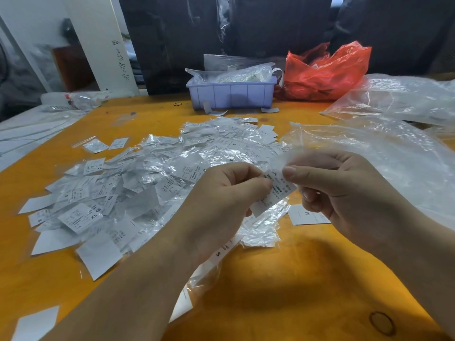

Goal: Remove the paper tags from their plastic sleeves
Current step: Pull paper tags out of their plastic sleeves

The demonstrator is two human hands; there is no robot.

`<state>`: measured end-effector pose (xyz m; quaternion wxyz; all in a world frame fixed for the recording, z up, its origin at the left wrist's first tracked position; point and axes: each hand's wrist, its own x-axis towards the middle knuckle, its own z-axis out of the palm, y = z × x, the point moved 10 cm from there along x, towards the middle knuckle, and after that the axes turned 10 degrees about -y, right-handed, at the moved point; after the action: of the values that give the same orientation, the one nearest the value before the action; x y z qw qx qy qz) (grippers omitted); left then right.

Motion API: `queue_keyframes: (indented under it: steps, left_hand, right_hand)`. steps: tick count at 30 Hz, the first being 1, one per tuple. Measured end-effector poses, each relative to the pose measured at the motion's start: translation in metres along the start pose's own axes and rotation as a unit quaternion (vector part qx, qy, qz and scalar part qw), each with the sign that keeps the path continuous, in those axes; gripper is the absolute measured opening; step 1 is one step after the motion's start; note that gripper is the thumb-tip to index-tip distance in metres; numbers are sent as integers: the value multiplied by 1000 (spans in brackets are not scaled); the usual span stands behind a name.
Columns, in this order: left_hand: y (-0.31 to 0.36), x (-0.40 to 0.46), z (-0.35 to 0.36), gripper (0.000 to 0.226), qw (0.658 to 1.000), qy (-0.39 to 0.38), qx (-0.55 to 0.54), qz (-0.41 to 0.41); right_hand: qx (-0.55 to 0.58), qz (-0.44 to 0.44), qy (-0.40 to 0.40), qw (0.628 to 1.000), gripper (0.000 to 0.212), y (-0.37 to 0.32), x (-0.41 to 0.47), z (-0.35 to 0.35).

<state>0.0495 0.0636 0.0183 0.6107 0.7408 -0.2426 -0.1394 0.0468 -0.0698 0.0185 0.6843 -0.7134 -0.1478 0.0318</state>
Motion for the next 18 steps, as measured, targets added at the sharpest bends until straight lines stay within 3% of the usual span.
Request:
queue_keyframes:
  steps: [6,9,18]
  left_hand:
    - [1,-1,-4,20,1000,12,24,7]
    - [2,-1,-3,20,999,10,35,12]
    - [5,0,1,23,999,0,47,17]
  right_hand:
    - [-14,31,0,999,22,5,0,0]
    - [-6,40,-1,999,15,5,0,2]
    - [-12,57,-11,998,24,8,-1,4]
